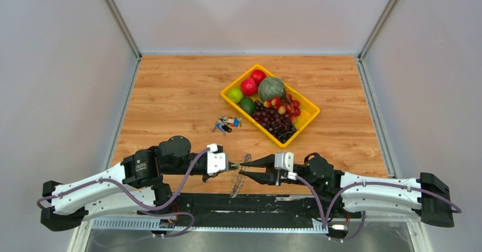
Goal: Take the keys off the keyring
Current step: Remove the key from the keyring.
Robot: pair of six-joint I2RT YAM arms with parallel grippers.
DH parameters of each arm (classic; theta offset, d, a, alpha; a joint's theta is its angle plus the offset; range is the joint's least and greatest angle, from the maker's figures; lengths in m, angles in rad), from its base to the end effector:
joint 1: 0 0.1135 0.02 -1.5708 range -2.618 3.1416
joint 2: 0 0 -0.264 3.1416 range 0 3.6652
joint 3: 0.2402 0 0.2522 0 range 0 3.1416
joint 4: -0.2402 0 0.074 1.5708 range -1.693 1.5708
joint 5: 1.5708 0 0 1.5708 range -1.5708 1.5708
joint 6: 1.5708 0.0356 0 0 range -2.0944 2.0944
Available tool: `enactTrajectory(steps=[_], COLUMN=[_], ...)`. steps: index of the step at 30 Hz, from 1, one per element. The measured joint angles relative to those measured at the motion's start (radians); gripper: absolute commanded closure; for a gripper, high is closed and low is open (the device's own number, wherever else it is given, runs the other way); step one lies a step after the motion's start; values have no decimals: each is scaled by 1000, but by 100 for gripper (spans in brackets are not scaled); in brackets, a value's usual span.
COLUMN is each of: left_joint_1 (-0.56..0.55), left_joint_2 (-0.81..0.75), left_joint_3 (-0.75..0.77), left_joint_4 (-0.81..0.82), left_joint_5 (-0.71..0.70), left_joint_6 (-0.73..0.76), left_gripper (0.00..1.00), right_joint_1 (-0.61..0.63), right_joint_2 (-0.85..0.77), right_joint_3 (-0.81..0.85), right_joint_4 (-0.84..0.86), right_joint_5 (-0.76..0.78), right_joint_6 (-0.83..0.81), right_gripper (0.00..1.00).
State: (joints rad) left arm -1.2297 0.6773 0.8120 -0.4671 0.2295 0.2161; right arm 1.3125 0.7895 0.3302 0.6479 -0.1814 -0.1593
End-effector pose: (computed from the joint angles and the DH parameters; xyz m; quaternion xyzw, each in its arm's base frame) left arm 0.0431 -0.1456 0.3358 0.5850 0.5627 -0.3614 0.4588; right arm 0.0416 0.1828 0.2666 -0.4778 0.4237 0.4668 0.6118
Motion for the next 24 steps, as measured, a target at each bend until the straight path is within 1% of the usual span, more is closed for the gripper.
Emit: enactTrajectory(steps=[5,10,15,16,17,18,24], left_joint_1=[0,0,0,0,0,0,0], left_joint_2=[-4,-13,-15,-15,-15,-15,-15], left_joint_3=[0,0,0,0,0,0,0], left_joint_4=[0,0,0,0,0,0,-8], left_joint_5=[0,0,1,1,1,1,0], left_joint_6=[3,3,3,3,3,3,4], left_gripper=[100,100,100,100,100,100,100], right_joint_1=[0,-3,-6,-7,-7,-7,-9], right_joint_2=[-6,-6,-6,-5,-4,-2,3], right_joint_3=[0,0,0,0,0,0,4], right_joint_4=[-8,-6,-1,0,1,2,-3], right_joint_5=[0,4,3,2,0,-3,-21], right_joint_6=[0,2,4,5,5,5,4], right_gripper=[69,76,85,90,98,100,100])
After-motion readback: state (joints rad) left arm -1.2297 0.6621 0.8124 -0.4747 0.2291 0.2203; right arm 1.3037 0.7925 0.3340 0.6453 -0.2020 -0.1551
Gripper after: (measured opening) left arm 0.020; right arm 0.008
